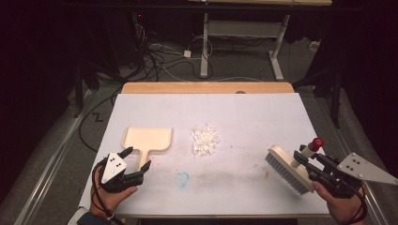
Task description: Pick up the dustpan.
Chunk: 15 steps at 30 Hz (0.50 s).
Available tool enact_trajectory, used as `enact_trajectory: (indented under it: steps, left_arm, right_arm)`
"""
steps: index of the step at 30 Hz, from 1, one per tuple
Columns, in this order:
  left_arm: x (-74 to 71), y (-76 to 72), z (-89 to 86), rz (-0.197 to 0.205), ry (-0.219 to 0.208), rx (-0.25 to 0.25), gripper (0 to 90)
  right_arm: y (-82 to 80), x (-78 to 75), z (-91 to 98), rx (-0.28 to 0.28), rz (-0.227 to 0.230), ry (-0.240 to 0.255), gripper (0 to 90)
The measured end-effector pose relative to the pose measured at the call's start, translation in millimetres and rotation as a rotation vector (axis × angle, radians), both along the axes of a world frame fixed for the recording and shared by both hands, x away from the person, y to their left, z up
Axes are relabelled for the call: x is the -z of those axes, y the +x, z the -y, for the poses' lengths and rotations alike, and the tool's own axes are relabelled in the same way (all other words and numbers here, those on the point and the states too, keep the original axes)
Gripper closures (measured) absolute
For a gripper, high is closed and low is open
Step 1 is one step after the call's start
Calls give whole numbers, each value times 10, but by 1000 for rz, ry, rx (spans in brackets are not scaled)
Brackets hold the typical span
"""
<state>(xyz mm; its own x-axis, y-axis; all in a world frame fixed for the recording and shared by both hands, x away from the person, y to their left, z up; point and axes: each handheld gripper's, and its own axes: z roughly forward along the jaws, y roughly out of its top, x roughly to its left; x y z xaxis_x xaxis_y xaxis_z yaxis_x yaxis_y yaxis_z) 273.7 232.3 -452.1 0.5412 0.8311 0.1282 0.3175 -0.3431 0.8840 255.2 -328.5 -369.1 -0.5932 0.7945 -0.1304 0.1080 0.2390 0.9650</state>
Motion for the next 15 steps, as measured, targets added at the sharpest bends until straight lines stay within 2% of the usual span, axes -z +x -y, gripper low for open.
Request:
enact_trajectory:
  steps: [2, 5, 8, 10, 12, 14, 15]
  left_arm:
    - [26, -10, 11, -13, 33, -25, 192]
    - [43, -10, 41, -28, 49, -66, 185]
    - [81, -18, 54, -68, 79, -88, 181]
    - [82, -52, 40, -76, 67, -93, 181]
    - [67, -109, 33, -87, 50, -133, 184]
    - [64, -157, 39, -144, 35, -193, 185]
    - [69, -187, 48, -167, 23, -204, 185]
  right_arm:
    - [10, 7, 5, 0, 0, -4, 705]
    - [17, 1, 9, 0, 9, -4, 706]
    - [32, -7, 3, -2, 5, 5, 705]
    - [61, -14, -8, -8, 10, 0, 705]
    - [106, -13, -36, -15, 8, -2, 705]
    - [117, -9, -57, -20, 3, -6, 705]
    - [117, -9, -57, -20, 3, -6, 705]
